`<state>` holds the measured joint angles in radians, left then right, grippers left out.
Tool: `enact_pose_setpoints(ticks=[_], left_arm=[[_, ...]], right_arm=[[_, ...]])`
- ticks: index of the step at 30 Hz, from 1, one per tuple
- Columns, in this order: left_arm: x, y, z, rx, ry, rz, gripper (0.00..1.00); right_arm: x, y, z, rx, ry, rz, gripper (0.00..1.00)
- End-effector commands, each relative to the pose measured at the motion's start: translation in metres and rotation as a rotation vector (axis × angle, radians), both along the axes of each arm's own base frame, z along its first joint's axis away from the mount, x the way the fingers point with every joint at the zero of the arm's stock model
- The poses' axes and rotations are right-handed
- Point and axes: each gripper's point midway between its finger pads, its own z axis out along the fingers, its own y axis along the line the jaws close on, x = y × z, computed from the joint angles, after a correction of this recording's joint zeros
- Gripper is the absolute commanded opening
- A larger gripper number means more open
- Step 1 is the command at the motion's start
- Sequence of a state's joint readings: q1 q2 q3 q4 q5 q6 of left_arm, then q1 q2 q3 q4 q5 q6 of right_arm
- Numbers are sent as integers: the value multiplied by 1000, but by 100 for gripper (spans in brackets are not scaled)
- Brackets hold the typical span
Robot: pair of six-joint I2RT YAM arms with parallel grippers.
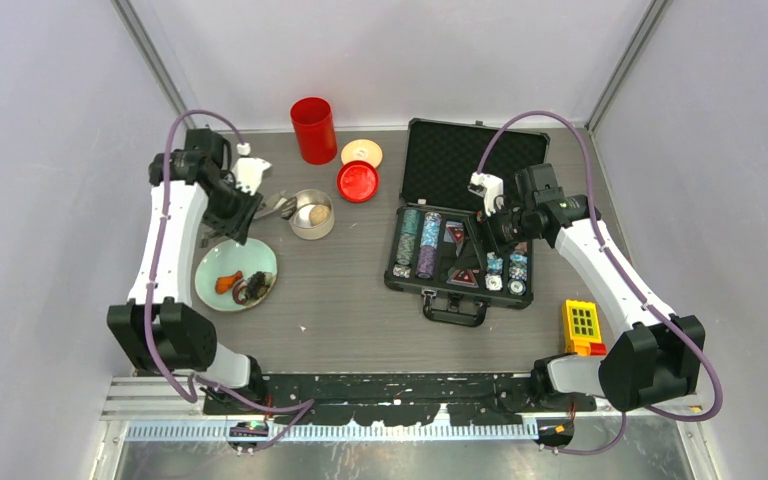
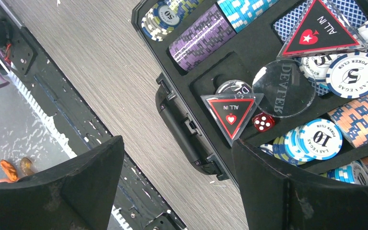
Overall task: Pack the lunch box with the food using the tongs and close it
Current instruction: Place the fake food in the packing box.
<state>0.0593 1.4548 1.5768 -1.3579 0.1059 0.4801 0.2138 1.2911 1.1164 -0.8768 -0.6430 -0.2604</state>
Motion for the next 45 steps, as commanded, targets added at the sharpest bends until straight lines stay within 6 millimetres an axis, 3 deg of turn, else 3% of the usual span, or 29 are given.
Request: enact_pose_setpoints(ticks=[1, 10, 30, 34, 40, 45], left_arm=[[23, -23, 1, -4, -22, -30, 36], [51, -39, -23, 16, -10, -65, 36], [54, -30, -42, 74, 42, -54, 45], [50, -33, -36, 54, 40, -54, 47], [37, -35, -11, 18, 1, -43, 48], [18, -17, 0, -1, -7, -9, 48]], right_arm=[[1, -4, 4, -12, -38, 2, 87], [-1, -4, -2, -16, -18, 0, 87], [2, -4, 3, -14, -32, -2, 87], [2, -4, 5, -15, -39, -4, 87], [1, -4, 8, -12, -36, -2, 87], [-1, -2, 10, 0, -31, 5, 87]])
